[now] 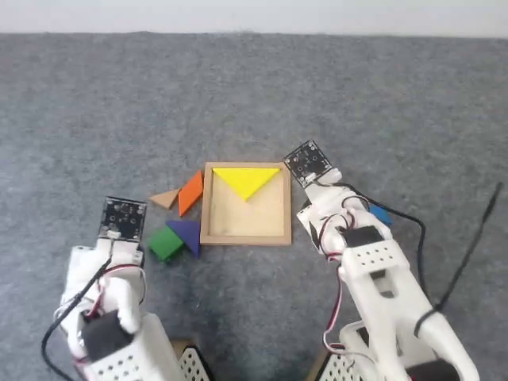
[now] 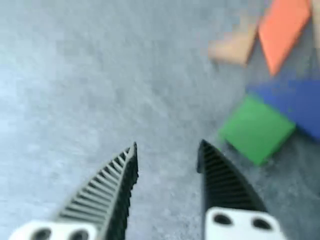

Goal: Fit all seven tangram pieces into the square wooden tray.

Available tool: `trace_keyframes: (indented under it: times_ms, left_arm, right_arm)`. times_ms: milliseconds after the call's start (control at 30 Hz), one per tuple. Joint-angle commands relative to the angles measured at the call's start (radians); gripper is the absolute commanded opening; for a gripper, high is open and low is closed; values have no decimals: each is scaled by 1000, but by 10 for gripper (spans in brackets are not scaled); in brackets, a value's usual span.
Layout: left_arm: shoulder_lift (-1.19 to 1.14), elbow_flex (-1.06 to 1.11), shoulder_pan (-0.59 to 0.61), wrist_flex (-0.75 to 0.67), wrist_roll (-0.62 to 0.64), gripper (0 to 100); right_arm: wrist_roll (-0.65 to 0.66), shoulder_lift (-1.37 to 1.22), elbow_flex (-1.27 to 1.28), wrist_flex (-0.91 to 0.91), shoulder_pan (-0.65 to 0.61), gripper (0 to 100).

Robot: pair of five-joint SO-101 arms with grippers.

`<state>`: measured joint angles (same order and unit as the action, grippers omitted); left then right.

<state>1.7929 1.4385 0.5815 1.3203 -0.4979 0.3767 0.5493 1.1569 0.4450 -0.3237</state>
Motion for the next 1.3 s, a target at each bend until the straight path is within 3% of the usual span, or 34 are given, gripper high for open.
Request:
trace_keyframes:
  times_ms: [0,467,600,867,1033,1267]
  left_arm:
    - [-25,-165,-43,17,20,245]
    - [-825,-366,-288,-14,51,250]
    - [-950,-441,-299,-17,146,250]
    - [-1186,-498,-299,-123,167,269]
    - [-1329,-501,-298,-207,370,272]
    - [-1465,-524,-292,-219,365,269]
  right_arm:
    - [-12,-44,-44,-31,10,14]
    - [-11,-54,-52,-30,10,15]
    - [-12,-54,-52,-16,16,15]
    - [-12,-56,-52,-15,12,15]
    - [-9,-65,-52,-19,12,16]
    - [-9,-65,-51,-19,12,15]
